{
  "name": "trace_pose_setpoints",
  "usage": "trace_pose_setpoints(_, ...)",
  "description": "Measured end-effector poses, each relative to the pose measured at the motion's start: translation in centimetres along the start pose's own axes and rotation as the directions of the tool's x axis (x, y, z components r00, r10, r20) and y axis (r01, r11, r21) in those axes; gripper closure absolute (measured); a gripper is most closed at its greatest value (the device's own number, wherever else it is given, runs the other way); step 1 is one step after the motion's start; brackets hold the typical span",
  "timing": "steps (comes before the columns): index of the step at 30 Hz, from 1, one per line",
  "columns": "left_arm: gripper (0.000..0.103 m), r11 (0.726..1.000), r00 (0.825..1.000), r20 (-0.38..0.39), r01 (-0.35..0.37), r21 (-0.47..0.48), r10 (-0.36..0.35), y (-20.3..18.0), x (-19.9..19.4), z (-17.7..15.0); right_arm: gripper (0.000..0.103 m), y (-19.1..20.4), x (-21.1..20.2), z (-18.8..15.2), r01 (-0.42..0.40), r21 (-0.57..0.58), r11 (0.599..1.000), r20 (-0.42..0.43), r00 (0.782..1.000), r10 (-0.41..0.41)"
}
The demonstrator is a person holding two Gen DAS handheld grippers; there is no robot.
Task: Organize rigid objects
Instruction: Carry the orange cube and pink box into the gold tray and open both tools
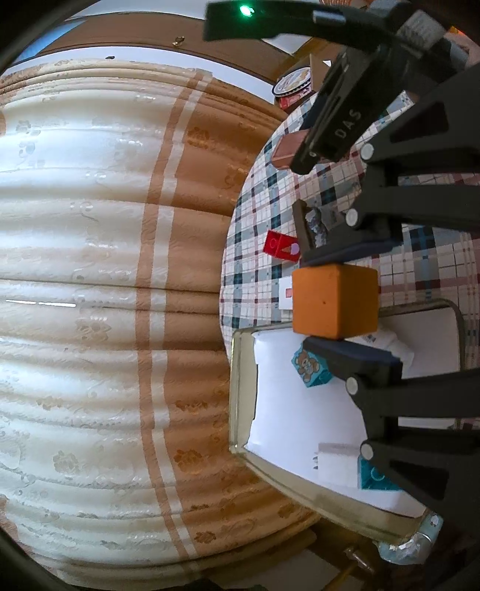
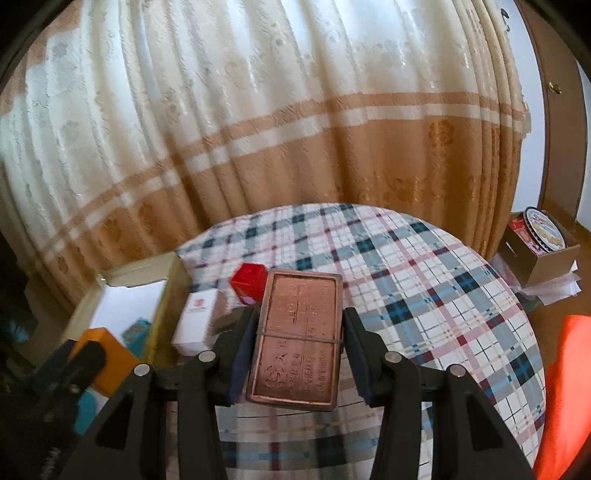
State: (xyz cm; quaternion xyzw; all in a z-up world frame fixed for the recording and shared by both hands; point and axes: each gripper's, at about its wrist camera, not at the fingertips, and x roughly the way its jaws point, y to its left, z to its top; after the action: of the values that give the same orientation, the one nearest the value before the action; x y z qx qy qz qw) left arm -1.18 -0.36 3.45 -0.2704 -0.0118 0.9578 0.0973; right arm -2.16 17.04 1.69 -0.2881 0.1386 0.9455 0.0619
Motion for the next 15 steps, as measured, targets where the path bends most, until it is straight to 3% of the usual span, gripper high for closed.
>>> trace_pose_setpoints(15, 0.064, 0.997, 0.998, 0.01, -0.068, -0.035, 0.069, 2.9, -0.7, 0.5, 0.053, 4.9, -2.4, -0.2, -0.075, -0.092, 0.993, 0.035, 0.996, 0.078)
